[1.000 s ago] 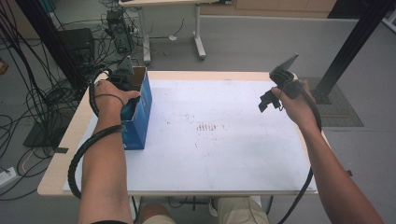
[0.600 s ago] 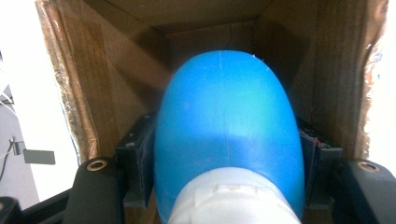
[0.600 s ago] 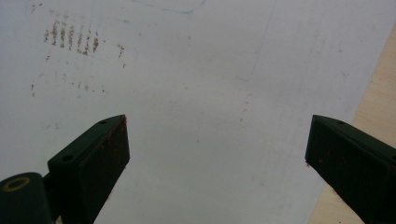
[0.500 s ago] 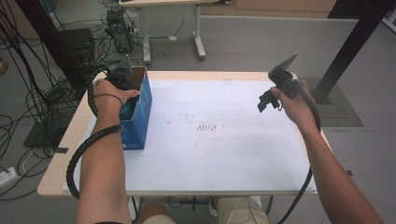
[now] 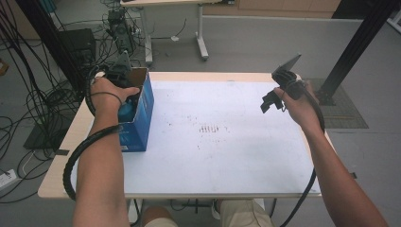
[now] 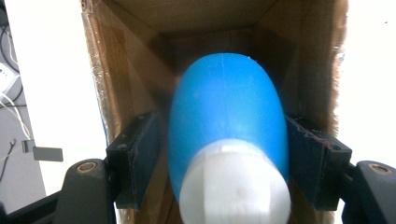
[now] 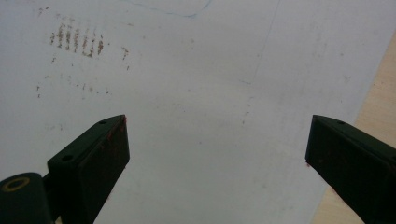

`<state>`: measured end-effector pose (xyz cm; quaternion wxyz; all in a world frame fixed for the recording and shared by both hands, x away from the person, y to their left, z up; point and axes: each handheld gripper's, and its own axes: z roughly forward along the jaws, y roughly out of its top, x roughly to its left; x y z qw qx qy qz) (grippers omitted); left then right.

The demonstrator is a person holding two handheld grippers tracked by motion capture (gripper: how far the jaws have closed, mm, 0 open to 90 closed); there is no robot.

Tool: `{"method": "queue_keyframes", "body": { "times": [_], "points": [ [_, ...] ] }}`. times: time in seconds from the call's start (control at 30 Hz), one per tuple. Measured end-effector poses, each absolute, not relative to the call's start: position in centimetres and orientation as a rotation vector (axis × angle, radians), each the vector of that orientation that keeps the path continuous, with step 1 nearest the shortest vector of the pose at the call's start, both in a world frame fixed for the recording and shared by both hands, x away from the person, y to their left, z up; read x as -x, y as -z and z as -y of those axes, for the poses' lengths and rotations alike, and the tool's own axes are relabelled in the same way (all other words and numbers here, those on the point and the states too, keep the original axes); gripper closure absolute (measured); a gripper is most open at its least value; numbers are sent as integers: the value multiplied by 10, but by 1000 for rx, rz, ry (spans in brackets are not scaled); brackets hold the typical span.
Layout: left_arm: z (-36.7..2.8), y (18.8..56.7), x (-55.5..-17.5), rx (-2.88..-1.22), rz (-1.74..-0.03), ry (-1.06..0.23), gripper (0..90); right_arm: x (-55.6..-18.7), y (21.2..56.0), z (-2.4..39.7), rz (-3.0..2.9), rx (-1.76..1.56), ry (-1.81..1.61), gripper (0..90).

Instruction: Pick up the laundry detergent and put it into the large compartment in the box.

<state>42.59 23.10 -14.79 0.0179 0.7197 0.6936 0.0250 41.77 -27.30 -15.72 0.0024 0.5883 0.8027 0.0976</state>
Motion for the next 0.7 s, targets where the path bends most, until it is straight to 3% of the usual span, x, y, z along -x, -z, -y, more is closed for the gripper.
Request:
{"method": "queue_keyframes", "body": {
  "times": [0.7],
  "points": [
    [-206, 81, -392, -2338, -1976, -184, 187, -422, 149, 264, -2517, -1826, -309, 58]
  ]
}}
